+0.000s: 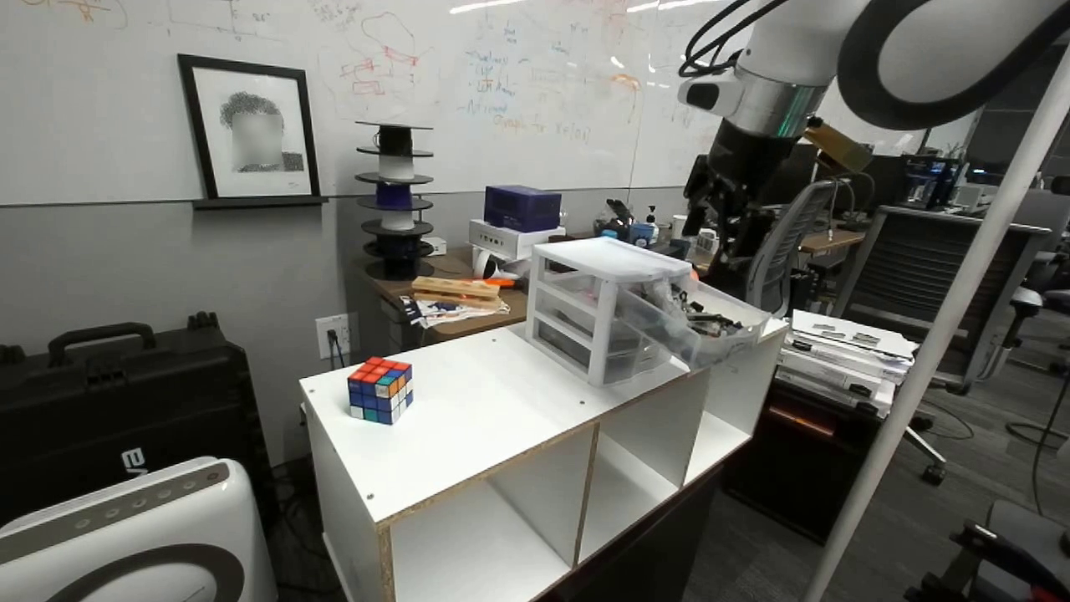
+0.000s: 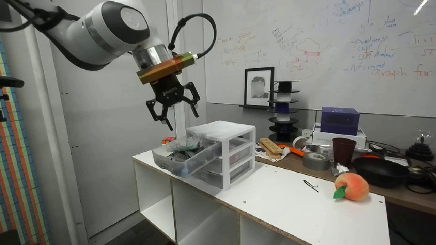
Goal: Pick up the two objects from table, put them in the drawer and close the drawer.
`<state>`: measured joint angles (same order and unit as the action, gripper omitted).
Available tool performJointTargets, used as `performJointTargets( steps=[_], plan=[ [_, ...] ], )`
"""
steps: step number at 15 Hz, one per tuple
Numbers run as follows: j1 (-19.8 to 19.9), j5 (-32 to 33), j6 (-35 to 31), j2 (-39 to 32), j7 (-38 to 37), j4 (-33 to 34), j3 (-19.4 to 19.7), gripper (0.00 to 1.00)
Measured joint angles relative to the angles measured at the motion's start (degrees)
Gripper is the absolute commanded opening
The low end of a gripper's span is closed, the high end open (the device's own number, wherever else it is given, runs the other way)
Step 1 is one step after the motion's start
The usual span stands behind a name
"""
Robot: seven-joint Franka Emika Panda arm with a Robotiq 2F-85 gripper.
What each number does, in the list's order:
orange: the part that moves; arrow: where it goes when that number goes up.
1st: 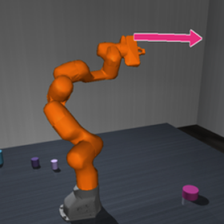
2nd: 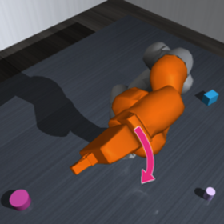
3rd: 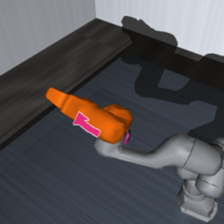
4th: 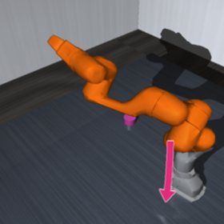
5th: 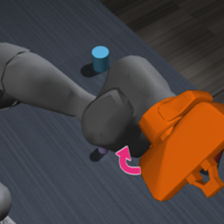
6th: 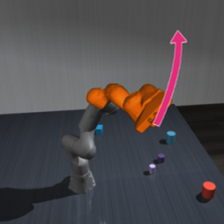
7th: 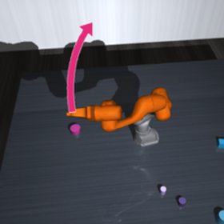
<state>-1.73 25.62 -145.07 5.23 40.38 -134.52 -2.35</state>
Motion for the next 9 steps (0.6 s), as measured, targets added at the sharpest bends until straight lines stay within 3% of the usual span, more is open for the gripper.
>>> performJointTargets(
  steps=[5, 9],
  plan=[
    [0.0, 8.0, 2.7, 10.7, -17.6, -7.0, -1.6, 1.0],
    [-0.9, 3.9, 9.5, 19.3, -28.9, -14.3, -3.2, 1.0]
  ],
)
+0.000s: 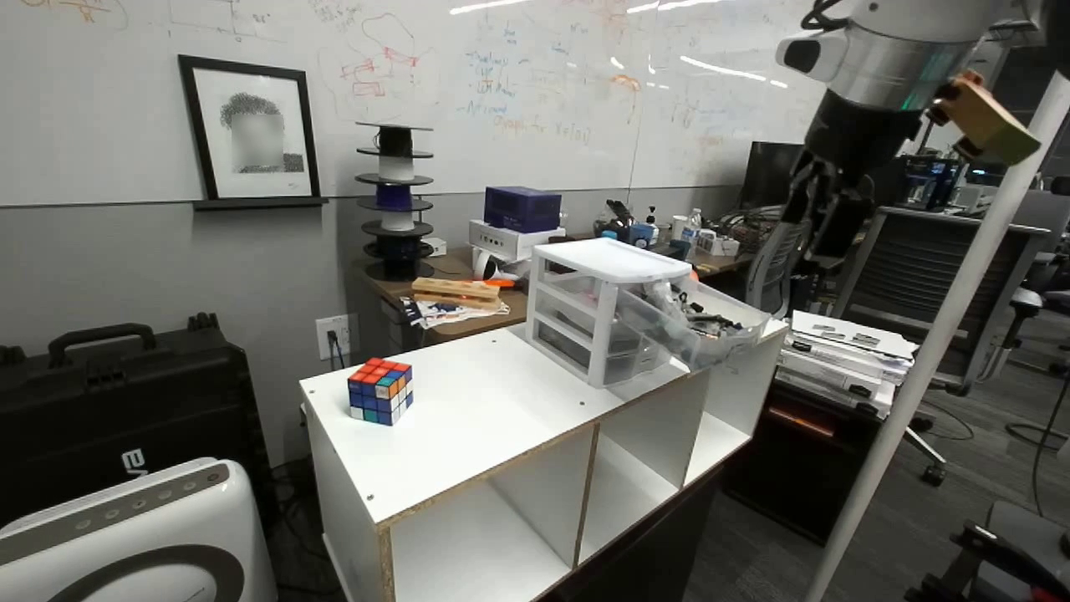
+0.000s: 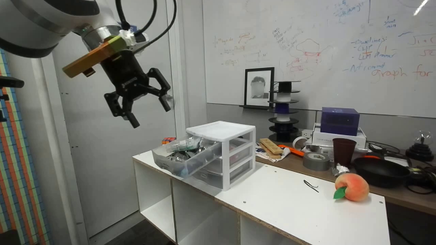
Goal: Pick up the two objects from table, put them in the drawer and close the drawer.
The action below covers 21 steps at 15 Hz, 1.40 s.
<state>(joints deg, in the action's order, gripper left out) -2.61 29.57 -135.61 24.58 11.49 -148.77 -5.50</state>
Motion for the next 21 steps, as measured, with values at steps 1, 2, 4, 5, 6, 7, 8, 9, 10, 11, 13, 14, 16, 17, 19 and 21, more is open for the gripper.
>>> performJointTargets(
  steps=[1, 2, 4, 5, 6, 7, 8, 9, 10, 11, 13, 14, 16, 17, 19, 21],
  plan=[
    [-0.5, -2.4, 1.7, 2.0, -1.6, -1.8, 0.0, 1.0],
    [-0.9, -5.0, 3.2, 3.7, -2.8, -3.4, 0.0, 1.0],
    [-1.4, -10.0, 6.0, 6.9, -5.2, -6.2, 0.1, 1.0],
    [-1.4, -12.1, 7.0, 8.2, -6.5, -7.4, 0.1, 1.0],
    [-1.4, -13.8, 7.5, 9.2, -8.1, -8.6, 0.3, 1.0],
    [-1.3, -15.0, 7.5, 9.7, -10.1, -9.2, 0.3, 1.0],
    [-0.9, -15.6, 7.4, 9.8, -12.3, -9.2, 0.3, 1.0],
    [-0.3, -15.6, 7.0, 9.4, -14.8, -9.2, 0.3, 1.0],
    [0.4, -15.7, 6.6, 8.8, -17.4, -9.2, 0.3, 1.0],
    [1.3, -15.9, 6.2, 7.9, -19.8, -9.3, 0.3, 1.0],
    [2.9, -16.9, 5.4, 5.1, -23.5, -9.3, 0.3, 1.0],
    [3.6, -17.4, 5.0, 3.4, -24.8, -9.2, 0.4, 1.0],
    [4.6, -18.4, 4.1, 0.1, -26.1, -9.1, 0.9, 0.73],
    [5.0, -18.8, 3.5, -1.4, -26.5, -9.1, 1.2, 0.66],
    [5.6, -19.1, 2.2, -3.7, -27.5, -8.8, 1.6, 0.49],
    [5.9, -19.3, 0.6, -5.5, -28.4, -8.1, 1.8, 0.33]
  ],
)
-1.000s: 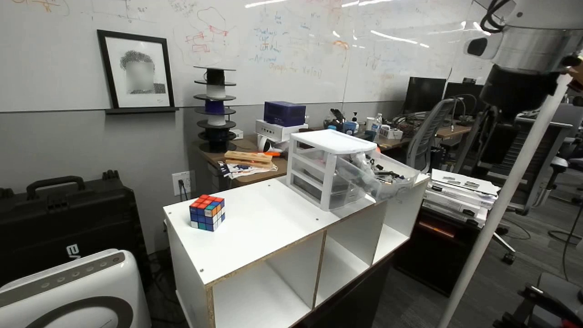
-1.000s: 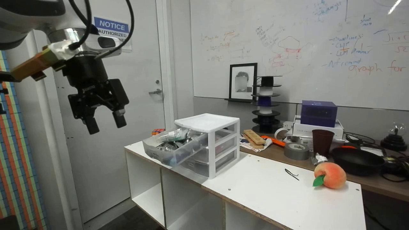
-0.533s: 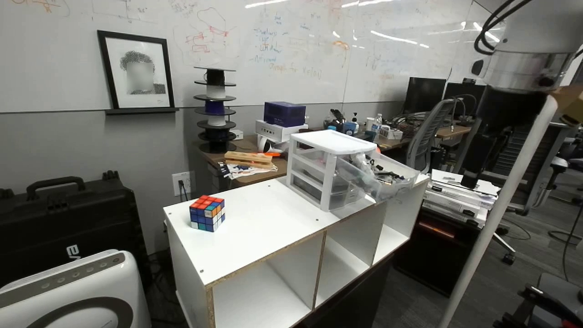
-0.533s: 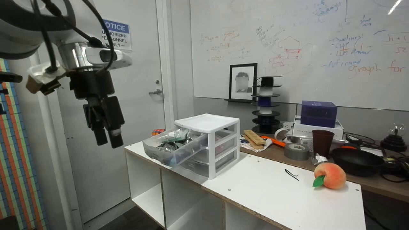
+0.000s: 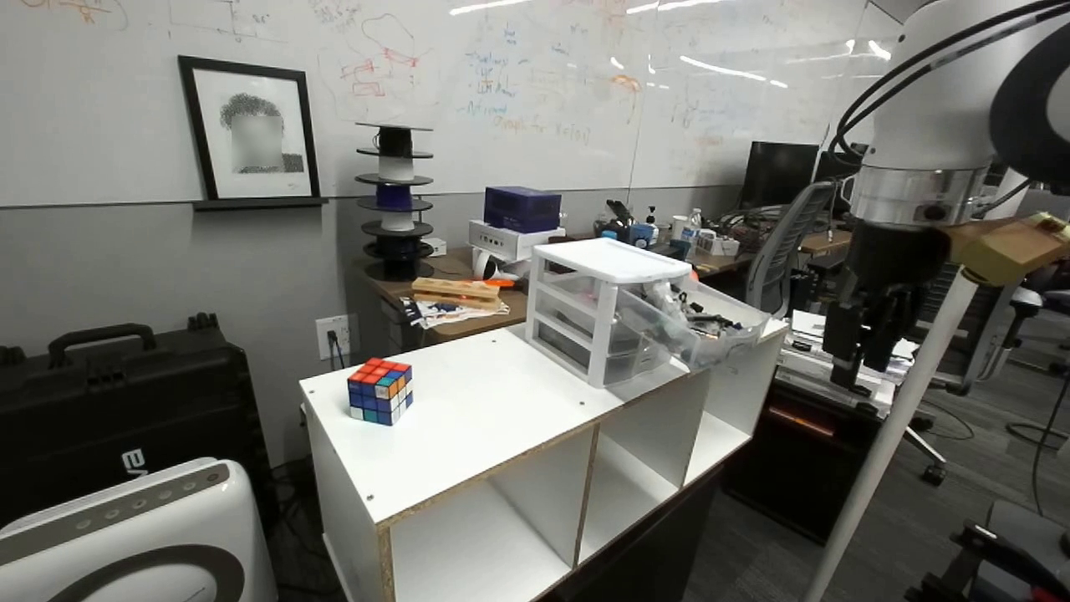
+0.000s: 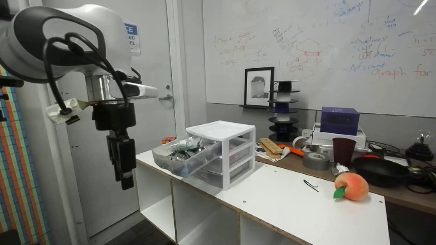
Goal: Pick up the two objects from table, put them in the drawer and close the drawer.
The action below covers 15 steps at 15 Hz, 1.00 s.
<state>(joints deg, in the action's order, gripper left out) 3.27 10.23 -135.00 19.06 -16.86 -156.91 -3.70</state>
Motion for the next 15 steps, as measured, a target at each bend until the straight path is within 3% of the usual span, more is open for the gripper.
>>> performJointTargets(
  steps=[4, 7, 11, 15],
  plan=[
    [0.0, -0.5, -2.9, -3.5, -1.6, 3.3, -0.4, 0.06],
    [-0.3, -0.4, -4.9, -5.4, -2.2, 5.3, -1.1, 0.0],
    [-0.8, 0.4, -6.0, -8.8, -2.4, 7.6, -2.1, 0.05],
    [-0.9, 7.0, -8.0, -12.3, -7.1, 9.6, -2.6, 0.03]
  ],
)
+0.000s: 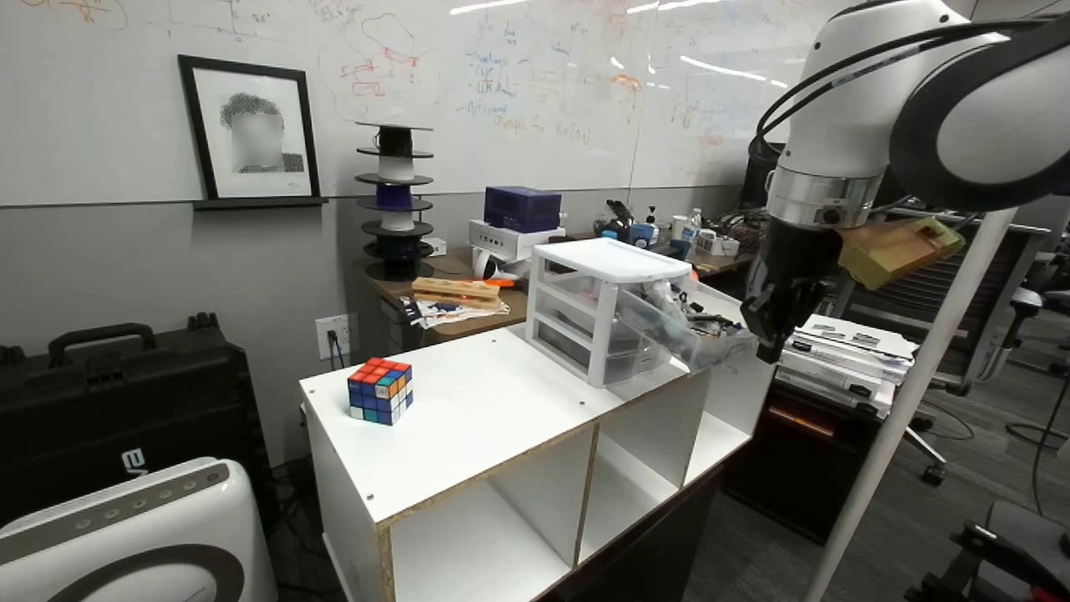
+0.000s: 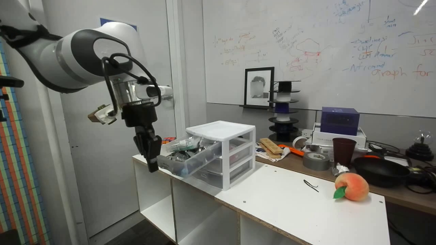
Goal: Pick up the two objects from table, put them in the drawer and close the drawer.
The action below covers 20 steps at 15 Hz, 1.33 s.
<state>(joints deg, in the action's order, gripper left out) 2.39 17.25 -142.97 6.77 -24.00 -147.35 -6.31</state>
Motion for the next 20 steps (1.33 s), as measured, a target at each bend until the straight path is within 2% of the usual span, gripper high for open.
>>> performJointTargets(
  steps=[3, 7, 15, 20],
  plan=[
    [0.0, 5.3, -2.6, -1.6, -4.7, 0.6, 0.0, 0.01],
    [-0.2, 8.5, -3.3, -2.3, -9.6, 0.7, 0.0, 0.02],
    [-0.2, 10.9, -4.9, -3.0, -18.1, 0.9, 0.2, 0.02],
    [-0.1, 13.3, -8.1, -4.2, -21.0, 5.2, 1.5, 0.02]
  ],
)
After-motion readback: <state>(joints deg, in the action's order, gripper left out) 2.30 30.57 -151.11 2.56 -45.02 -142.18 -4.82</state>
